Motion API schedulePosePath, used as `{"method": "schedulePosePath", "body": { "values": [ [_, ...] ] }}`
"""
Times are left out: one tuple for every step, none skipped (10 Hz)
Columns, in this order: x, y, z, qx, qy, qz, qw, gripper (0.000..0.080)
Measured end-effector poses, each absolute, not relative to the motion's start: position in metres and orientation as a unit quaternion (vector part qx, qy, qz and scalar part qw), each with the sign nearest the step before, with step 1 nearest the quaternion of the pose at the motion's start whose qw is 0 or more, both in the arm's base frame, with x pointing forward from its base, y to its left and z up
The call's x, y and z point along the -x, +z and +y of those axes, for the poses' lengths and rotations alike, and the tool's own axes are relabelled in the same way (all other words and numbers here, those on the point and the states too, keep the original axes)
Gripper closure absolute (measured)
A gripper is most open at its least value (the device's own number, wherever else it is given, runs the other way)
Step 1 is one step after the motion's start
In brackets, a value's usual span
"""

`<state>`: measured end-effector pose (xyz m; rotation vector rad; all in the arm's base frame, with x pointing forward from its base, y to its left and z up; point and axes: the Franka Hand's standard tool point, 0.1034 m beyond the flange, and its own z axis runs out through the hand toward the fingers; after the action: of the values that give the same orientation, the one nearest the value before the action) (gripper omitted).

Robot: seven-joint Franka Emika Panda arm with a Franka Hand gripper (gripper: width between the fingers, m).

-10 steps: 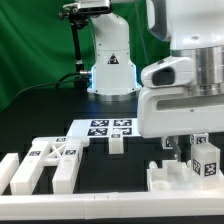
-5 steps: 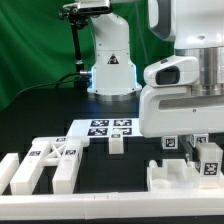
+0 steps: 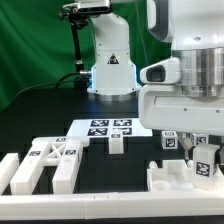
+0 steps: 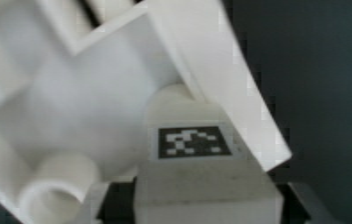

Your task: Assemble chair

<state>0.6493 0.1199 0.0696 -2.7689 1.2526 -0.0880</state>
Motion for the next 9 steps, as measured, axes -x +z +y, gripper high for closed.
{"method": "schedulePosePath", "body": {
  "values": [
    [-0.6489,0.0690,0.1195,0.875,-0.020,0.481,0.060,0.0510],
    [-0.6489,0.0686,0.1186,0.845,-0.012,0.530,0.069,0.0510],
    [-0.6484,0.0685,0.1187,0.824,-0.007,0.561,0.075,0.0510],
    [-0.6482,0.0685,0.1185,0.821,-0.008,0.566,0.076,0.0510],
    [-0.6481,0.0681,0.1188,0.824,-0.008,0.561,0.076,0.0410],
    [-0.6481,0.0681,0.1191,0.826,-0.008,0.559,0.076,0.0274],
    [-0.6455,0.0684,0.1211,0.863,-0.004,0.500,0.066,0.0274],
    [-0.6459,0.0704,0.1217,0.921,-0.008,0.385,0.055,0.0174],
    [-0.6464,0.0709,0.1203,0.963,-0.010,0.266,0.051,0.0157]
  ]
}}
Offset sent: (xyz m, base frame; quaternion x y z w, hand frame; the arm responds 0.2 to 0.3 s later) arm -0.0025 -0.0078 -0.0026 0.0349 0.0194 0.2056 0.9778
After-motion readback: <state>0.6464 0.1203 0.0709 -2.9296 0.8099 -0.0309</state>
